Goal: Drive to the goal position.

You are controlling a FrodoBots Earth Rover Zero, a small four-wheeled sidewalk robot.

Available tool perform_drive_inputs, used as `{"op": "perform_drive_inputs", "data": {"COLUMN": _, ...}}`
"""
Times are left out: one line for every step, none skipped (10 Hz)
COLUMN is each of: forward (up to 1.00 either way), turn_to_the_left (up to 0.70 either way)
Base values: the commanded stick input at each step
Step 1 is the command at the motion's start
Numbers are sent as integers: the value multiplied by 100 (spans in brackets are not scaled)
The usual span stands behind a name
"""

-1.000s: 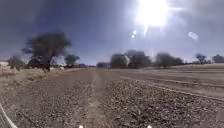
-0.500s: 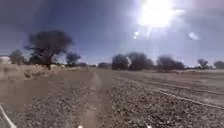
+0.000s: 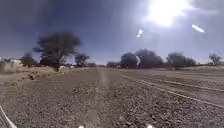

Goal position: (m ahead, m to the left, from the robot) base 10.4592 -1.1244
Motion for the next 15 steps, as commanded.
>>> {"op": "perform_drive_inputs", "data": {"forward": 70, "turn_to_the_left": 28}}
{"op": "perform_drive_inputs", "data": {"forward": 70, "turn_to_the_left": 24}}
{"op": "perform_drive_inputs", "data": {"forward": 70, "turn_to_the_left": 11}}
{"op": "perform_drive_inputs", "data": {"forward": 70, "turn_to_the_left": 0}}
{"op": "perform_drive_inputs", "data": {"forward": 70, "turn_to_the_left": 0}}
{"op": "perform_drive_inputs", "data": {"forward": 70, "turn_to_the_left": 0}}
{"op": "perform_drive_inputs", "data": {"forward": 70, "turn_to_the_left": 0}}
{"op": "perform_drive_inputs", "data": {"forward": 70, "turn_to_the_left": 0}}
{"op": "perform_drive_inputs", "data": {"forward": 70, "turn_to_the_left": 0}}
{"op": "perform_drive_inputs", "data": {"forward": 70, "turn_to_the_left": 0}}
{"op": "perform_drive_inputs", "data": {"forward": 70, "turn_to_the_left": 0}}
{"op": "perform_drive_inputs", "data": {"forward": 70, "turn_to_the_left": 0}}
{"op": "perform_drive_inputs", "data": {"forward": 70, "turn_to_the_left": 0}}
{"op": "perform_drive_inputs", "data": {"forward": 70, "turn_to_the_left": 0}}
{"op": "perform_drive_inputs", "data": {"forward": 70, "turn_to_the_left": 0}}
